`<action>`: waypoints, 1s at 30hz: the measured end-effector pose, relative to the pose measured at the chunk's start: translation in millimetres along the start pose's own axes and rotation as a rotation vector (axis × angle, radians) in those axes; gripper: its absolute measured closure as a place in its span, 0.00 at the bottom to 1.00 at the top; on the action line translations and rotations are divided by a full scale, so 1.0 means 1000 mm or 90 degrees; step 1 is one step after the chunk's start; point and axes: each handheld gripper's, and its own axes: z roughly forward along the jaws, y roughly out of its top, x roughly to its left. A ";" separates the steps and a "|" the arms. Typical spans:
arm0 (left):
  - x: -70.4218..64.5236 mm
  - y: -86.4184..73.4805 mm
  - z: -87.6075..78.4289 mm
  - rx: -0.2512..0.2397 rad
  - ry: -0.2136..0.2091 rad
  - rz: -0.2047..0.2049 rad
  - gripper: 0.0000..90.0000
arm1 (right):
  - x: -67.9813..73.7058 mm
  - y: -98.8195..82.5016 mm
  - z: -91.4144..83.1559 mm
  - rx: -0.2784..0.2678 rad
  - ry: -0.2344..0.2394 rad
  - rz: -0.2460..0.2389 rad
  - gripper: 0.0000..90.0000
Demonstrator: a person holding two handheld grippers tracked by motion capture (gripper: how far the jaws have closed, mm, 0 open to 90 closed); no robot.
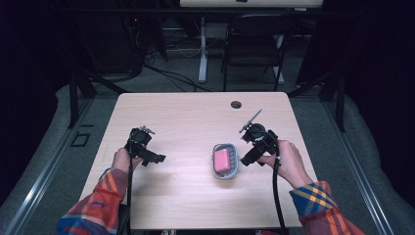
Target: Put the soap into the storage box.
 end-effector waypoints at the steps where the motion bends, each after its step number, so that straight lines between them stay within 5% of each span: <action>1: 0.000 0.000 0.000 0.001 0.000 0.001 0.00 | 0.000 -0.004 0.001 -0.004 0.002 0.007 0.12; 8: -0.001 0.000 0.000 0.001 0.001 0.002 0.00 | -0.009 -0.027 0.001 0.002 -0.018 0.006 0.06; 14: -0.001 0.000 0.000 0.002 0.001 0.001 0.00 | -0.020 -0.051 0.003 -0.022 -0.020 0.038 0.03; 25: -0.001 0.000 0.000 -0.002 -0.001 -0.002 0.00 | -0.040 -0.094 0.017 0.011 -0.030 0.074 0.00; 30: 0.000 -0.001 0.000 -0.002 -0.002 0.000 0.00 | -0.046 -0.121 0.031 -0.019 -0.036 0.103 0.00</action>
